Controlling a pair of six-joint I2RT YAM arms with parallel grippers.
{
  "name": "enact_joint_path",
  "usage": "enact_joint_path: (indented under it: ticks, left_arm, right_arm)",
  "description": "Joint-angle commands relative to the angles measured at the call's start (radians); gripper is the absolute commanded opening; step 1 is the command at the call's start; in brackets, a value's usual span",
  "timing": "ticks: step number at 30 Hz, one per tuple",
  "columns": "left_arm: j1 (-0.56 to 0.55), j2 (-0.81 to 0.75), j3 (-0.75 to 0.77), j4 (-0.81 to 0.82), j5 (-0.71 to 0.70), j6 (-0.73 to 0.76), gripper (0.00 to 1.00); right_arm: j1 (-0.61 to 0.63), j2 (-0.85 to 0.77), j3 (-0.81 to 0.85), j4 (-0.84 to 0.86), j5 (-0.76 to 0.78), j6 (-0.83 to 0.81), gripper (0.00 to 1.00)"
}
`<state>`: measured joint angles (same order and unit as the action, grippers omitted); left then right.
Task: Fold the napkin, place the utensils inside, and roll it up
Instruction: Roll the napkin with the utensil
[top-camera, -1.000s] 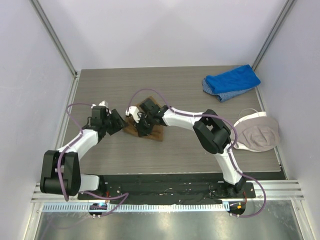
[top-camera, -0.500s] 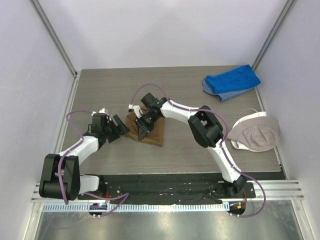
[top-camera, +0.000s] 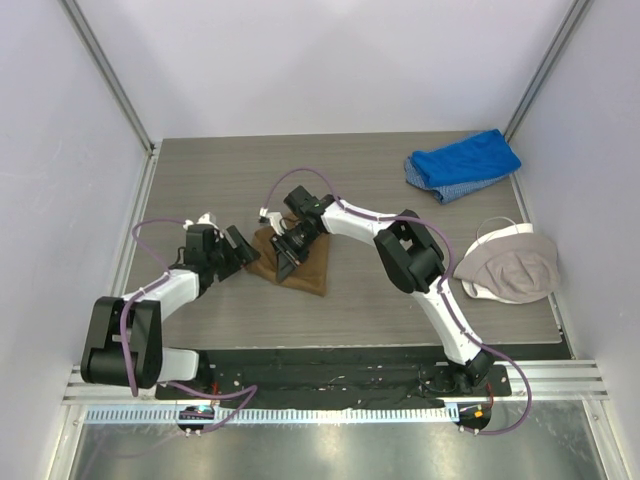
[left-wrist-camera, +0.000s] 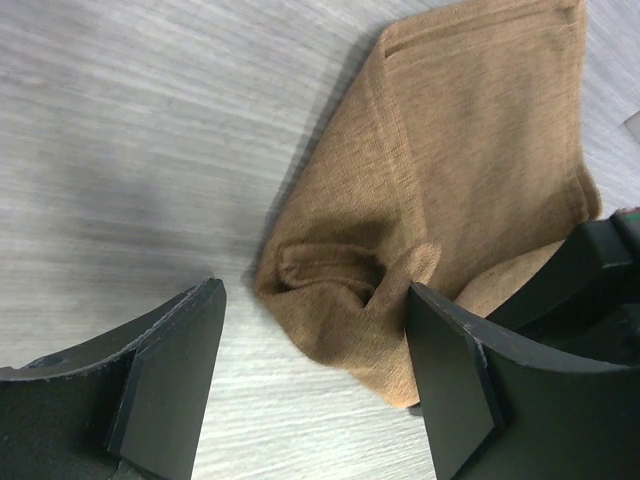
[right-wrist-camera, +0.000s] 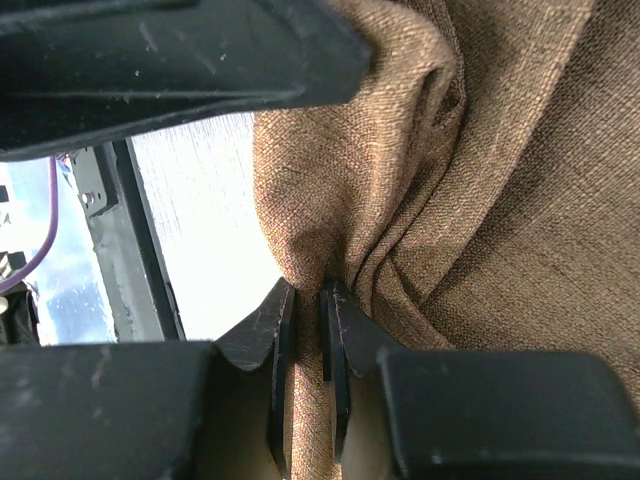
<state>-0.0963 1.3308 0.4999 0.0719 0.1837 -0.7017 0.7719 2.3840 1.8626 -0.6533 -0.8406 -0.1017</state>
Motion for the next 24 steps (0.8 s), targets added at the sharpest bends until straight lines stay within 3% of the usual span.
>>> enact_joint_path:
  ticks: [1, 4, 6, 7, 14, 17, 20, 21, 24]
  left_arm:
    - [-0.002, 0.045, 0.012, 0.068, -0.013, -0.001, 0.77]
    - [-0.002, 0.070, 0.014, 0.072, -0.001, -0.004, 0.75]
    - [0.000, 0.079, 0.014, 0.062, -0.001, -0.005, 0.67]
    - [-0.002, 0.079, 0.015, 0.054, -0.007, -0.005, 0.58]
    - [-0.002, 0.085, 0.020, 0.023, 0.011, 0.001, 0.29]
    - [0.000, 0.087, 0.022, 0.011, 0.022, 0.007, 0.16]
    - [0.000, 0.087, 0.031, -0.015, 0.025, 0.021, 0.04]
    - [-0.002, 0.087, 0.035, -0.024, 0.026, 0.022, 0.02]
    - [0.000, 0.087, 0.051, -0.058, 0.030, 0.030, 0.00]
  right_arm:
    - [0.009, 0.038, -0.003, -0.060, 0.029, 0.008, 0.06]
    - [0.006, 0.040, 0.000, -0.060, 0.031, 0.010, 0.06]
    - [0.004, 0.038, 0.004, -0.060, 0.037, 0.010, 0.06]
    - [0.003, 0.038, 0.003, -0.059, 0.040, 0.010, 0.06]
    - [0.003, 0.003, 0.038, -0.055, 0.103, 0.013, 0.08]
    - [0.003, -0.019, 0.050, -0.043, 0.133, 0.028, 0.13]
    - [0.006, -0.080, 0.029, 0.001, 0.173, 0.040, 0.26]
    - [0.009, -0.129, 0.015, 0.041, 0.187, 0.042, 0.36]
    - [0.027, -0.237, -0.064, 0.136, 0.247, 0.022, 0.50]
